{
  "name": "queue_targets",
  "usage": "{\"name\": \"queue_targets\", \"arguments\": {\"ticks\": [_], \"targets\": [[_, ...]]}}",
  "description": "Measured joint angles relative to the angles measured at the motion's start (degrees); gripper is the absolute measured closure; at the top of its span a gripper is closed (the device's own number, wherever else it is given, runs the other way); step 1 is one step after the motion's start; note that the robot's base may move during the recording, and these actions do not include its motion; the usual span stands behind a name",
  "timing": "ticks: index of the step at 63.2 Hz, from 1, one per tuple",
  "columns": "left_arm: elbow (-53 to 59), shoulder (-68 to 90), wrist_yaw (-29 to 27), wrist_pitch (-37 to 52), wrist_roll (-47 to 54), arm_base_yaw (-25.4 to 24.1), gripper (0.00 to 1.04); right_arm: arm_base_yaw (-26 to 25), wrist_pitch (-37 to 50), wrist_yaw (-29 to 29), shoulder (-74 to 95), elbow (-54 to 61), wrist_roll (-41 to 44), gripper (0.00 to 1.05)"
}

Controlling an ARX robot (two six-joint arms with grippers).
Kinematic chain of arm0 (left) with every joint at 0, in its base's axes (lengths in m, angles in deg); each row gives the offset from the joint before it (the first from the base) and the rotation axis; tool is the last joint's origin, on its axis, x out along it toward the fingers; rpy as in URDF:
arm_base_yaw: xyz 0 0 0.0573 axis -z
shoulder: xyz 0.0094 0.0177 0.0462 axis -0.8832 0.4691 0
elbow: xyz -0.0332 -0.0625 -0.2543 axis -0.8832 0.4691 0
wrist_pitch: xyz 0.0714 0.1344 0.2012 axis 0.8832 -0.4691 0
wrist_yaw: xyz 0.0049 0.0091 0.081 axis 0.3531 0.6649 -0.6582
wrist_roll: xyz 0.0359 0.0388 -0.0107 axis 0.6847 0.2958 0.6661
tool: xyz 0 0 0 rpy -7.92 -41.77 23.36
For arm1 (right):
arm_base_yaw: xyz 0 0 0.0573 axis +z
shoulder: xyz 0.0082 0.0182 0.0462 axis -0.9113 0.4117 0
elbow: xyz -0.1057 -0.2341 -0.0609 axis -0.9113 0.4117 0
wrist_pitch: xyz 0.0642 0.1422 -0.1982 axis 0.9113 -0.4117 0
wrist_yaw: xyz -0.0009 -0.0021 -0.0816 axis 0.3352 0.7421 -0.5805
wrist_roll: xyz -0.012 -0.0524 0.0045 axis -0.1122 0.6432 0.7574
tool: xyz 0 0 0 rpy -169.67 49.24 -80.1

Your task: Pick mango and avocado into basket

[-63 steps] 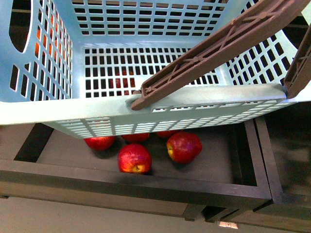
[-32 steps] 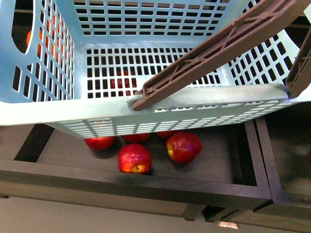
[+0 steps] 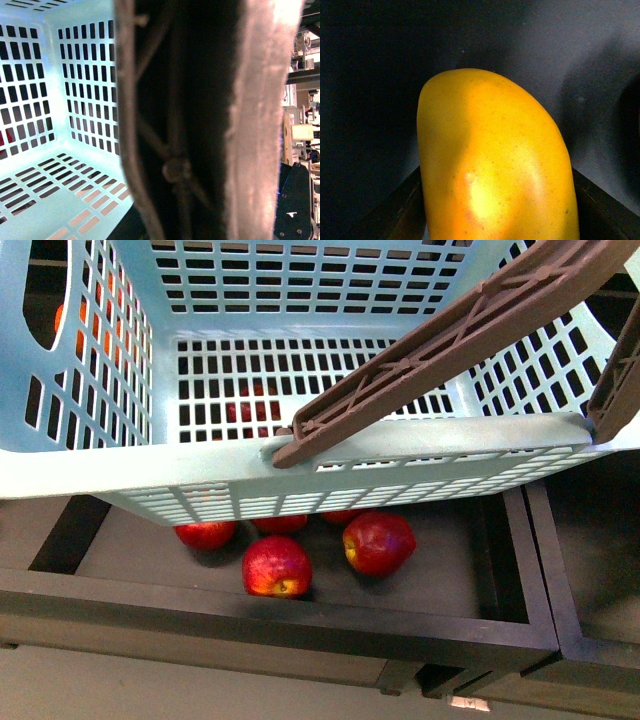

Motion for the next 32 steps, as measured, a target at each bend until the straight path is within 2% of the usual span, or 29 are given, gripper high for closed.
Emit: {"name": "queue_targets", "arguments": {"ticks": [13, 24, 32], "targets": [[0.0, 0.0, 0.0, 0.0, 0.0, 0.0, 0.92, -0.5, 7.2, 3.4, -6.2, 8.9, 2.1, 0.4], [0.0, 0.0, 0.0, 0.0, 0.0, 0.0, 0.92, -1.3, 16.9, 7.6, -27.7, 25.6, 7.0, 0.4], [0.0, 0.0, 0.0, 0.0, 0.0, 0.0, 0.92, -0.3, 18.4, 8.7, -39.5, 32.5, 11.5, 0.4]]}}
